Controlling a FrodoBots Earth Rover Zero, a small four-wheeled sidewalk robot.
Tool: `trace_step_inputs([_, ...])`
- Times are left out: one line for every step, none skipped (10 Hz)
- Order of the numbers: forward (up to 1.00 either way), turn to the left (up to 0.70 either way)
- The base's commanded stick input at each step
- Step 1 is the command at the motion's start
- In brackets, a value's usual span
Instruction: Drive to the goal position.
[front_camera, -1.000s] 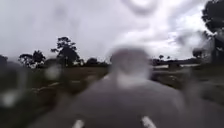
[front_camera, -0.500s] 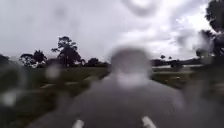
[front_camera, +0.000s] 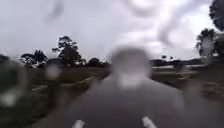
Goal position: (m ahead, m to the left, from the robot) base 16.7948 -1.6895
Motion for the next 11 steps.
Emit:
trace_step_inputs([0.85, 0.0])
trace_step_inputs([0.85, 0.0])
trace_step_inputs([0.85, 0.0])
trace_step_inputs([0.85, -0.07])
trace_step_inputs([0.85, -0.34])
trace_step_inputs([0.85, -0.3])
trace_step_inputs([0.85, -0.16])
trace_step_inputs([0.85, -0.05])
trace_step_inputs([0.85, 0.0])
trace_step_inputs([0.85, 0.0])
trace_step_inputs([0.85, 0.0])
